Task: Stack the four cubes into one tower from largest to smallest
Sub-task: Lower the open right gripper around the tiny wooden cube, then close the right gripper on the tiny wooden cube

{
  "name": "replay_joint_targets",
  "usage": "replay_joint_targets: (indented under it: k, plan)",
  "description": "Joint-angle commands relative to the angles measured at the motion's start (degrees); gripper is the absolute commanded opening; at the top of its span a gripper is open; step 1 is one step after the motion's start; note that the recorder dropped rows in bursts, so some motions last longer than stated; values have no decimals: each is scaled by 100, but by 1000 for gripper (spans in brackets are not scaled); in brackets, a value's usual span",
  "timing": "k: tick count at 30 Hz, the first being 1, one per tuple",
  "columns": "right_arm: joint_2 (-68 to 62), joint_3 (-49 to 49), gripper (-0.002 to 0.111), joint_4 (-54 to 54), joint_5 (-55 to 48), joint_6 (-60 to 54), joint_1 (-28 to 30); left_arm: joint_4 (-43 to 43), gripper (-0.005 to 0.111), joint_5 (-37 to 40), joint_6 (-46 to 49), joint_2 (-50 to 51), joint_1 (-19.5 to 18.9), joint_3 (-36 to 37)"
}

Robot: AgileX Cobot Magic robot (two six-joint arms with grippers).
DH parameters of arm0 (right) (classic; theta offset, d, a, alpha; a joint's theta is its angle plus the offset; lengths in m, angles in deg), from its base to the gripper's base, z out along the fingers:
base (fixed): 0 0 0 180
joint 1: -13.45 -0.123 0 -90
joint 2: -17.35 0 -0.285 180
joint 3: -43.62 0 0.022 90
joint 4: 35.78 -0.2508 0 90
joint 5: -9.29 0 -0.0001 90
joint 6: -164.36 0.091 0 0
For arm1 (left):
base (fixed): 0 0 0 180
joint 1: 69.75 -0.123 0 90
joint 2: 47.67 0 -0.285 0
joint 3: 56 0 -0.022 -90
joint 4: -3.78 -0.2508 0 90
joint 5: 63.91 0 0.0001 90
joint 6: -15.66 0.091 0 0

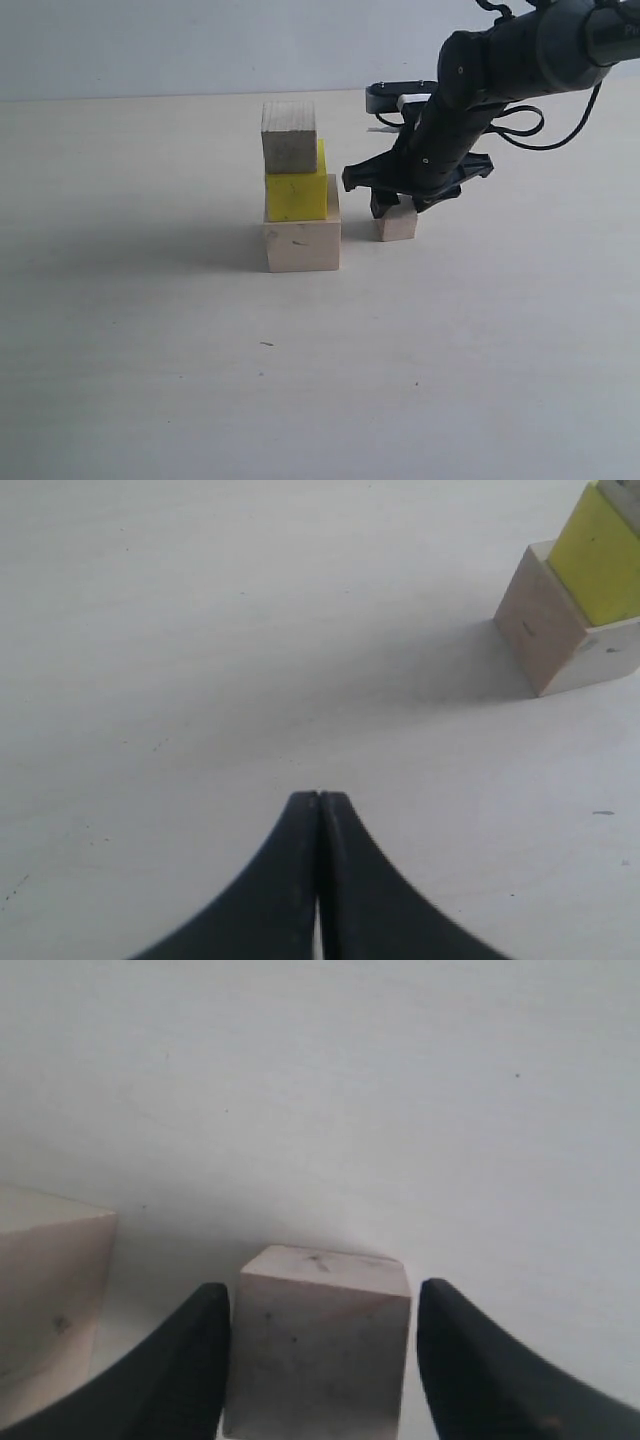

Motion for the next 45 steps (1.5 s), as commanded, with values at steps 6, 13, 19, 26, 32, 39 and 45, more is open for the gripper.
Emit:
replay_joint_targets:
  k: [6,13,19,26,32,39,45]
  plan:
    - [11,-36,8,716,-544,31,23,65,0,-79,6,0,-16,21]
    - [198,0,0,1326,-1409,456,168,65,0,-42,6,-11,-16,21]
    - [788,361,0,1179,-1391,456,196,65,0,28,6,-11,-16,21]
    - [1311,909,0,1060,-1259,494,196,76,0,-52,6,-11,-16,21]
    - [1311,1514,0,995,-752,494,196,97,0,-52,6,-123,20,21]
    - [1290,1524,0,859,-740,494,196,97,0,-52,6,-222,20,21]
    - [1157,1524,17,791,-828,494,196,97,0,-66,6,-221,20,21]
